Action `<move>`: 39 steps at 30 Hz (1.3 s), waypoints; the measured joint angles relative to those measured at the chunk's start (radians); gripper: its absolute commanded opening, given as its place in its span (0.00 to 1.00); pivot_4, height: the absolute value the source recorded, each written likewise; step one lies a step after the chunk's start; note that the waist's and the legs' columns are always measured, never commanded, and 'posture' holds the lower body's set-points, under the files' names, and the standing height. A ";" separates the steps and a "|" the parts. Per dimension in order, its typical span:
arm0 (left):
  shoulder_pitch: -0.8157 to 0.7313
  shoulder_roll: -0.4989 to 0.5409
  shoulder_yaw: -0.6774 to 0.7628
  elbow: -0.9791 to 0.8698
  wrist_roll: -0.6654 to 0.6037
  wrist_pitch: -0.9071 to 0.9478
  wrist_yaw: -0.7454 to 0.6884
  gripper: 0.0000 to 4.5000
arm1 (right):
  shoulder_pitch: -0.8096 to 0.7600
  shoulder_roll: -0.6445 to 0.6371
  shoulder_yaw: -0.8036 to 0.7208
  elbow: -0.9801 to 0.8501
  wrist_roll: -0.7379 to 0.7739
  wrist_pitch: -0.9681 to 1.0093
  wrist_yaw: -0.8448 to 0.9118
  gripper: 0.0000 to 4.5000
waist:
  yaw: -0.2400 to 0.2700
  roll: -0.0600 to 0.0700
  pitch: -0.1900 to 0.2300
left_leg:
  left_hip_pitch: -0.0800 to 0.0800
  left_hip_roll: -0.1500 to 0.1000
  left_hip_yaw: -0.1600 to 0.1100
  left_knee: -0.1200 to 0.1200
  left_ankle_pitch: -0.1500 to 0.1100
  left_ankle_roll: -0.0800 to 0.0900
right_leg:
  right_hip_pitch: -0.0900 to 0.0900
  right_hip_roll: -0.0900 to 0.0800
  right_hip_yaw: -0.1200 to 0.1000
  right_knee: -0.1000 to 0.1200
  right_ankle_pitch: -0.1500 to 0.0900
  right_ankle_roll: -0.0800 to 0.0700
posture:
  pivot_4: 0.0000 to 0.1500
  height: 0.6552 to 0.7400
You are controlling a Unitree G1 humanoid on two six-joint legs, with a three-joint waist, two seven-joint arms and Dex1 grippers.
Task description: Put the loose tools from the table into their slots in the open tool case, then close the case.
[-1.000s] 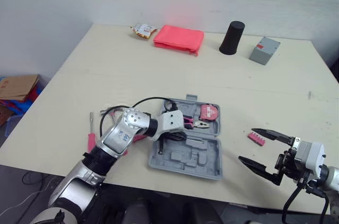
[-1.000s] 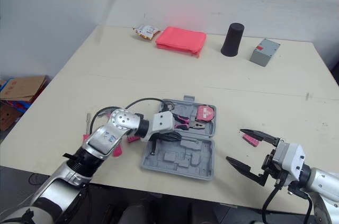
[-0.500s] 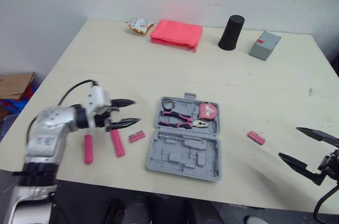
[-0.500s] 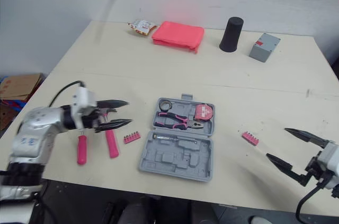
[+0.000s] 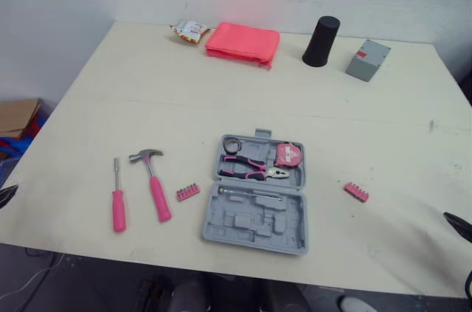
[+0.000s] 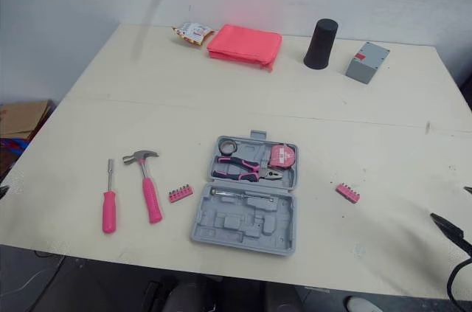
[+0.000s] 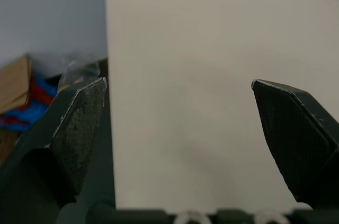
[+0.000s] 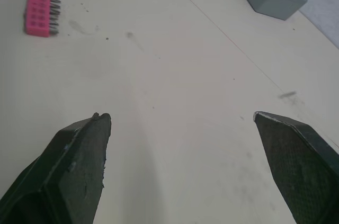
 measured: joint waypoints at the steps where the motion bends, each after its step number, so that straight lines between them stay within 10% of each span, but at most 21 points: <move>1: 0.000 0.000 0.000 0.026 0.001 -0.010 0.017 0.99 | -0.021 0.000 0.004 0.029 -0.003 -0.010 0.000 1.00 | -0.001 0.000 0.000 | 0.000 0.000 0.000 0.000 -0.001 -0.003 | 0.000 0.000 0.000 0.001 0.000 0.000 | 1.00 1.00; 15: 0.129 -0.140 -0.023 -0.623 -0.102 0.393 0.111 0.99 | -0.119 0.116 0.219 -0.417 0.094 0.152 0.074 1.00 | -0.011 0.000 0.000 | -0.002 0.000 0.000 -0.002 0.003 0.000 | -0.002 0.001 0.000 0.003 0.000 0.001 | 1.00 1.00; 26: 0.064 -0.423 -0.094 -1.594 -0.521 1.314 0.746 0.99 | -0.110 0.213 0.417 -0.820 0.144 0.333 0.050 1.00 | 0.003 -0.001 0.001 | -0.001 0.000 -0.004 0.006 0.003 0.001 | 0.004 0.003 0.001 0.003 0.001 0.005 | 1.00 1.00; 39: -0.079 -0.803 -0.259 -1.745 -0.366 1.623 1.211 0.99 | -0.182 0.237 0.481 -0.872 0.164 0.403 0.068 1.00 | 0.018 -0.002 0.002 | -0.002 -0.001 -0.006 0.013 0.007 -0.006 | 0.006 0.006 0.002 0.003 0.002 0.006 | 1.00 1.00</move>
